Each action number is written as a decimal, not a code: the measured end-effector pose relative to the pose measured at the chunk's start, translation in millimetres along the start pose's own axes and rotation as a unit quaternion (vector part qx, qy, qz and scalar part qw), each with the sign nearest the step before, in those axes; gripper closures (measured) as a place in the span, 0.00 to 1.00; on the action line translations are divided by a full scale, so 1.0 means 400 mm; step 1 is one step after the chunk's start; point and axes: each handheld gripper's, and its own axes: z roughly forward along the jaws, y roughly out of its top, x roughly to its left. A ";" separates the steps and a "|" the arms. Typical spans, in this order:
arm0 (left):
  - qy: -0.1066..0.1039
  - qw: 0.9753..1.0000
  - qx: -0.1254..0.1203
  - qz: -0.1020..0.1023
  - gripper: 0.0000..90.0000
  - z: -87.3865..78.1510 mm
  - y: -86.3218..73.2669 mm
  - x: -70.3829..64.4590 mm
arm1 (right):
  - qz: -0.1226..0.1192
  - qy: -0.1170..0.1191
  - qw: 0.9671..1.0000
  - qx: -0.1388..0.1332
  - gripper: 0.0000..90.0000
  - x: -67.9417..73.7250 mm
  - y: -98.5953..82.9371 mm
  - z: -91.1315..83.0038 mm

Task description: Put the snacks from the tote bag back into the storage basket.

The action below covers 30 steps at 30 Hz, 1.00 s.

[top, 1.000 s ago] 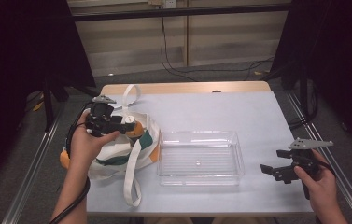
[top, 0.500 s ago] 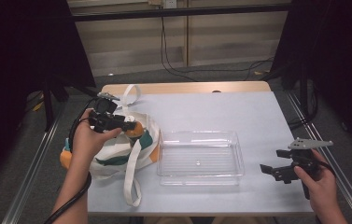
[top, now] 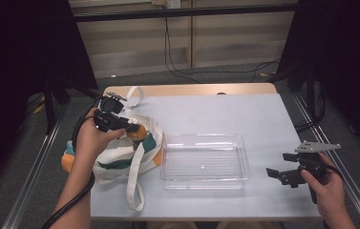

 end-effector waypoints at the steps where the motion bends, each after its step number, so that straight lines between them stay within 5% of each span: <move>1: 0.002 1.000 0.002 -0.002 0.58 0.001 0.000 0.001 | 0.000 0.000 1.000 0.000 0.06 0.000 0.000 0.000; 4: -0.002 1.000 -0.001 -0.011 0.58 0.007 0.000 0.000 | -0.002 -0.001 1.000 -0.001 0.06 -0.003 -0.001 0.001; 14: 0.005 1.000 0.027 0.012 0.63 0.004 0.021 -0.007 | -0.002 0.000 1.000 0.002 0.06 0.001 0.000 0.001; 30: 0.007 0.998 0.061 0.014 0.65 0.005 0.045 -0.010 | -0.002 0.002 1.000 0.002 0.06 -0.001 -0.001 0.001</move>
